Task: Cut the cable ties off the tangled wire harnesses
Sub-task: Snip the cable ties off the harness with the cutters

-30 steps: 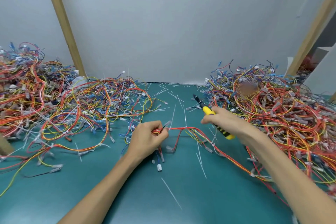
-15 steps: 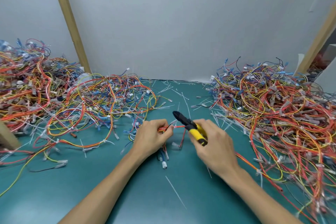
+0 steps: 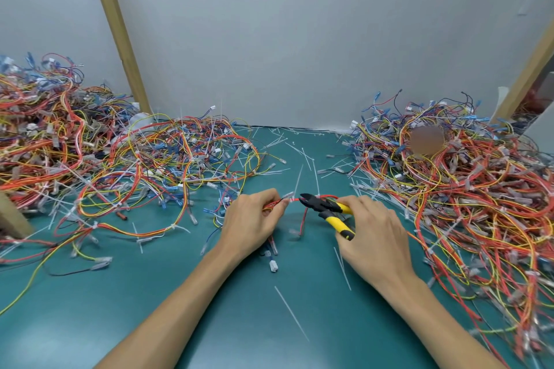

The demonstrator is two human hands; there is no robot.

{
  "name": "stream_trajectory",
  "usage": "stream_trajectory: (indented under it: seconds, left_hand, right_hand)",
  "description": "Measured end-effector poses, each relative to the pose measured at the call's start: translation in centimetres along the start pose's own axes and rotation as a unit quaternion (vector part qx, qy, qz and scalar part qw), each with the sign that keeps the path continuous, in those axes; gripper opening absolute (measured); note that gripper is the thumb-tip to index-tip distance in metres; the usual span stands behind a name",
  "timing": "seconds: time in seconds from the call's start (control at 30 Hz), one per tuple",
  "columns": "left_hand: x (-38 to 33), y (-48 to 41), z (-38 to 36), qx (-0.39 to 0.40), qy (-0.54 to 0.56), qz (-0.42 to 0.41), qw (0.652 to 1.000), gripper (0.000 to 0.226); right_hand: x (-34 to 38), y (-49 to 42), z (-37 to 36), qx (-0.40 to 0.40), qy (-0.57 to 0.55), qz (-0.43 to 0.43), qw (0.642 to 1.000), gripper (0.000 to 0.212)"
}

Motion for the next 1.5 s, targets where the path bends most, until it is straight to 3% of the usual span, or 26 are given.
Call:
stream_trajectory:
  seconds: [0.1,0.4,0.77,1.0,1.5]
  left_hand:
    - [-0.1,0.2,0.1,-0.006,0.009,-0.010,1.000,0.027]
    - [-0.9,0.8,0.7,-0.048,-0.009,-0.056,0.997,0.010]
    - [-1.3,1.0,0.8,-0.066,-0.043,-0.101,0.992,0.017]
    - [-2.2,1.2,0.5,-0.102,-0.126,-0.181,0.970,0.011]
    - [-2.1,1.1,-0.3,-0.026,-0.049,-0.085,0.995,0.020]
  right_hand:
    - [-0.2,-0.1,-0.2,0.029,0.028,-0.015,0.999,0.034]
    - [-0.2,-0.2,-0.2,0.006,0.059,-0.001,0.998,0.041]
    - [-0.1,-0.2,-0.2,0.008,0.022,0.006,1.000,0.045]
    - [0.2,0.2,0.3,-0.003,-0.010,0.008,1.000,0.031]
    - [-0.5,-0.2,-0.7,0.035,-0.026,-0.019,0.999,0.013]
Point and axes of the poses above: each hand's wrist, its own y-axis away from the middle knuckle, its own z-axis out of the back of the hand, x = y × z, the point moved 2 cm from there along -y, towards the middle knuckle, and after that the axes turned 10 degrees about x, right-handed, at the moved point
